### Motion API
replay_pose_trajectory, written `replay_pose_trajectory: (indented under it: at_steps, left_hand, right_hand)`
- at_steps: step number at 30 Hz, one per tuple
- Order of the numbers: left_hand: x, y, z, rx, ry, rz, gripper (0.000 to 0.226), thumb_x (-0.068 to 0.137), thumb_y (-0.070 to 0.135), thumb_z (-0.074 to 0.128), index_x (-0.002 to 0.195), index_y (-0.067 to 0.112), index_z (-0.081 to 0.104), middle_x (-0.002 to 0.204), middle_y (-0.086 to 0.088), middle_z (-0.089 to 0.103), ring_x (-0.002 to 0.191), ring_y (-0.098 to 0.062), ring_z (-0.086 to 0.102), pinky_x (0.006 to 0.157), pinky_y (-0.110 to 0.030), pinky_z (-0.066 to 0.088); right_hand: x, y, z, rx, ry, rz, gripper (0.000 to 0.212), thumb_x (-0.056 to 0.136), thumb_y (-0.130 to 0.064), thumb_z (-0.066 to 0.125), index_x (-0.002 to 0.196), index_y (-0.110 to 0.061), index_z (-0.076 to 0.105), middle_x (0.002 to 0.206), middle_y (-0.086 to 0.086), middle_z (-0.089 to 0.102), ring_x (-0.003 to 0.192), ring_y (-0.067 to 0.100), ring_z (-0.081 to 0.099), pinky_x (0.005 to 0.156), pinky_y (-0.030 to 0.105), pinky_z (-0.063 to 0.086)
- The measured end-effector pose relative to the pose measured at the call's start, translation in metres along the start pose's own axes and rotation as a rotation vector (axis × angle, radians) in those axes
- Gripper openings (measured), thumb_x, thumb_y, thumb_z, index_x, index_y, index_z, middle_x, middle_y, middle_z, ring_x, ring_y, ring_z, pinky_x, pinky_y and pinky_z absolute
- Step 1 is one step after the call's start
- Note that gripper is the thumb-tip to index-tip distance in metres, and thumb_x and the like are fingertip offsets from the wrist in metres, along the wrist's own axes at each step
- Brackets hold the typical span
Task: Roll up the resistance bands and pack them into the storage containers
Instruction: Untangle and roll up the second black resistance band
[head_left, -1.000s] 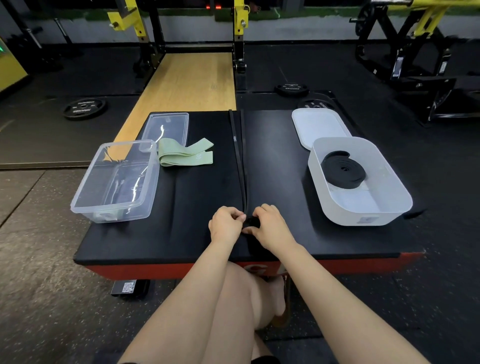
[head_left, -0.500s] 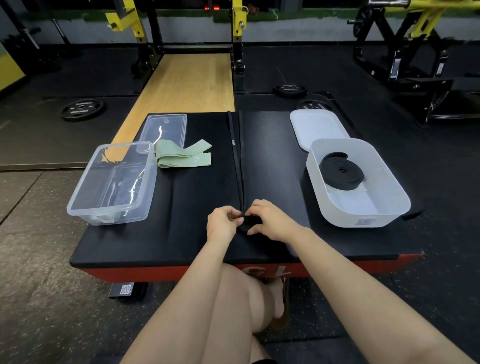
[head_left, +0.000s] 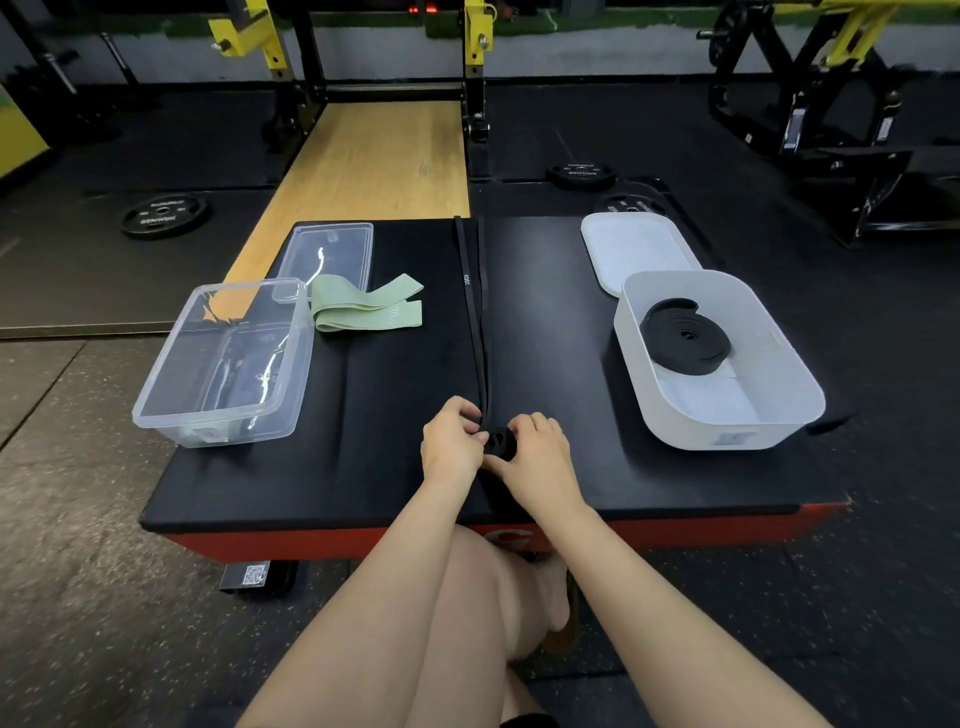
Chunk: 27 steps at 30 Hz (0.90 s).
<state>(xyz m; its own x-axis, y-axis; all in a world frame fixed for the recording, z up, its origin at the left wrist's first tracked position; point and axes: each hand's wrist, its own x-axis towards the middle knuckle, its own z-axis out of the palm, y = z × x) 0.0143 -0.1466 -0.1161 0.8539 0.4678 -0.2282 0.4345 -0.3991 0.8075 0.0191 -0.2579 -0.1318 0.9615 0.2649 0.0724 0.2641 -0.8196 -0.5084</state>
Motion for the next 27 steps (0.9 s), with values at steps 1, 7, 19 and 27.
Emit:
replay_pose_trajectory:
  at_steps: [1, 7, 19, 27]
  left_hand:
    - [0.0, -0.001, 0.0, -0.02, 0.0, -0.005, 0.03, 0.084, 0.004, 0.065, 0.111, 0.015, 0.059, 0.088, 0.003, 0.063, 0.093, -0.016, 0.06, 0.079, -0.024, 0.046]
    - [0.002, -0.006, -0.002, -0.003, -0.036, 0.0, 0.028, 0.085, 0.007, 0.067, 0.112, 0.012, 0.067, 0.106, -0.004, 0.068, 0.093, -0.013, 0.062, 0.083, -0.019, 0.045]
    - [0.002, -0.009, -0.01, 0.049, -0.025, -0.009, 0.017, 0.084, 0.016, 0.07, 0.1, 0.01, 0.069, 0.091, -0.001, 0.066, 0.083, -0.011, 0.057, 0.074, -0.021, 0.042]
    - [0.001, -0.004, -0.006, 0.055, -0.021, -0.007, 0.031, 0.082, 0.006, 0.069, 0.112, 0.011, 0.065, 0.104, -0.004, 0.067, 0.089, -0.013, 0.059, 0.082, -0.02, 0.044]
  right_hand:
    - [0.002, -0.001, 0.0, 0.017, 0.01, 0.007, 0.048, 0.083, -0.044, 0.064, 0.114, -0.009, 0.054, 0.114, 0.002, 0.052, 0.109, 0.019, 0.042, 0.094, 0.027, 0.033]
    - [0.007, 0.0, -0.003, 0.084, -0.043, -0.049, 0.038, 0.083, -0.035, 0.069, 0.104, -0.006, 0.057, 0.101, 0.0, 0.047, 0.099, 0.017, 0.041, 0.084, 0.024, 0.035]
    - [0.028, 0.01, -0.027, 0.061, -0.349, -0.2, 0.057, 0.08, -0.024, 0.074, 0.131, -0.008, 0.054, 0.112, 0.004, 0.051, 0.108, 0.02, 0.047, 0.088, 0.018, 0.033]
    - [0.044, 0.007, -0.038, -0.012, -0.481, -0.282, 0.057, 0.079, -0.02, 0.075, 0.132, -0.01, 0.055, 0.114, 0.005, 0.051, 0.107, 0.021, 0.05, 0.092, 0.026, 0.039]
